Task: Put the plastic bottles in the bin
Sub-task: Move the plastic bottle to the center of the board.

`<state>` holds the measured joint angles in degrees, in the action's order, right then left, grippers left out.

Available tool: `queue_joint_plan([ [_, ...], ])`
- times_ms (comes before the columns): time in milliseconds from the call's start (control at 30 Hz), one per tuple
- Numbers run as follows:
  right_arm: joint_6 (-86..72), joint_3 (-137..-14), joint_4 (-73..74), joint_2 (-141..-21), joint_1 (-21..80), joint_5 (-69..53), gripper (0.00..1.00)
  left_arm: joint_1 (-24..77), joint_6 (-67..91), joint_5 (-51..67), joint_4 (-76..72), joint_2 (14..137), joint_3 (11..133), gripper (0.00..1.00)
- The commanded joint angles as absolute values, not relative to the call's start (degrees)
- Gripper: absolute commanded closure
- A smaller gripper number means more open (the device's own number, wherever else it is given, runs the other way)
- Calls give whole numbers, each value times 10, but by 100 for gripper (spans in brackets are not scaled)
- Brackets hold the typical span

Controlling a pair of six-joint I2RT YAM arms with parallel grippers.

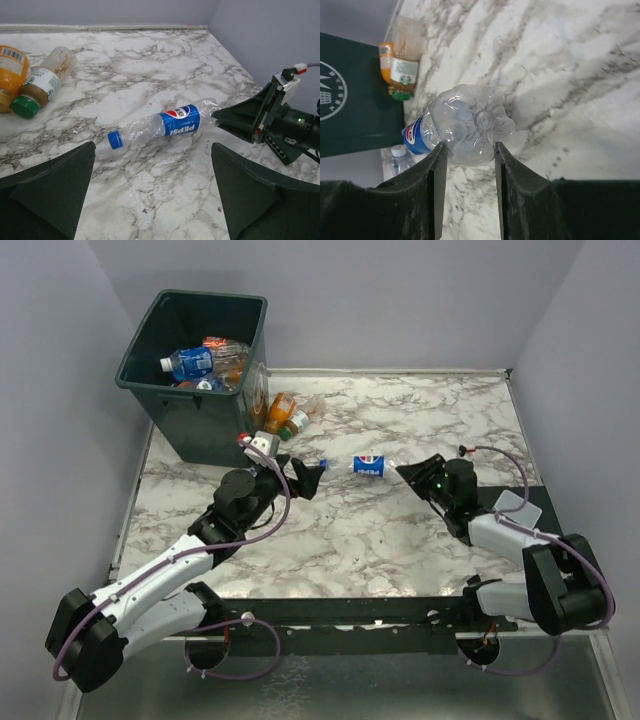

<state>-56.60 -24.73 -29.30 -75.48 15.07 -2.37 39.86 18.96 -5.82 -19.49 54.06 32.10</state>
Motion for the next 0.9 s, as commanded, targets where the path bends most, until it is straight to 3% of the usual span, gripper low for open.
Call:
queue_joint_plan([
  [0,-548,-206,-191,-696,156,-11,63,414,241,-89,-146,525,342,1],
  [367,-537,-204,-57,-612,155,-21,28,441,336,-125,-115,502,319,1],
  [500,-495,-246,19,-565,155,-29,19,455,344,-131,-94,491,319,1],
  [700,-394,-349,65,-608,156,27,22,538,397,-110,-42,530,320,1],
  [867,-360,-417,29,-753,156,11,39,612,443,-159,-57,597,312,1],
])
